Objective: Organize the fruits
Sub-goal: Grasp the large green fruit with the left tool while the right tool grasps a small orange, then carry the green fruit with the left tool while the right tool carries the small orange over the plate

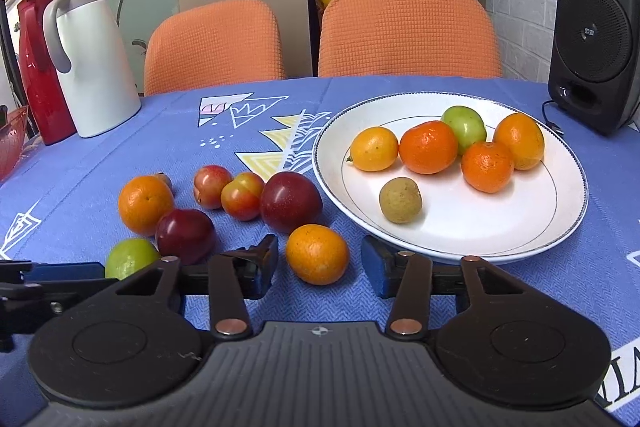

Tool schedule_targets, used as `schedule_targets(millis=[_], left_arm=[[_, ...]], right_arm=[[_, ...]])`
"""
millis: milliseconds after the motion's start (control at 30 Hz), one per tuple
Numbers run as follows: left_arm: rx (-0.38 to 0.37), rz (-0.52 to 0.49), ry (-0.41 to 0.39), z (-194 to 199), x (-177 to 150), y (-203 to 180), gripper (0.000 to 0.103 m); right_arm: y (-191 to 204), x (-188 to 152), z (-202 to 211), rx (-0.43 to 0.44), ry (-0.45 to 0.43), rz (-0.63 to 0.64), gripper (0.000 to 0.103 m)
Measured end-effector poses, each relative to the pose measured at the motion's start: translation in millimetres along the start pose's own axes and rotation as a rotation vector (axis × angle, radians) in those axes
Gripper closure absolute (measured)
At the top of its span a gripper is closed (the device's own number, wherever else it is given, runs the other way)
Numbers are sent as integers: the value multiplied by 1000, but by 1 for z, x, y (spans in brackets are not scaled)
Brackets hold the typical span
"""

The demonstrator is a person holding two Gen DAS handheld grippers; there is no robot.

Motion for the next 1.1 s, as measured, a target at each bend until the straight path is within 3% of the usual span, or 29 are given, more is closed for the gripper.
schedule_targets(millis=[67, 267, 567, 1100], left_arm=[[0, -4, 2, -3, 0, 0, 54], [11, -5, 9, -9, -1, 1, 67], [26, 0, 5, -14, 3, 2, 66], [89, -109, 7, -19, -1, -14, 64]], right_arm=[[0, 0, 1, 5, -1, -1, 44], [1, -3, 7, 11, -3, -1, 45], [1, -11, 23, 11, -12, -6, 45], [2, -19, 39, 22, -20, -22, 45]])
Point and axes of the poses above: each gripper's, at about its wrist camera, not at the fingertips, and z roughly against the way its jaws point, y to its left, x to its top, the point moved 6 cm from there along -z, roughly the way its jaws point, and after that the axes turned 5 degrees about -y, right-handed, at the moved point
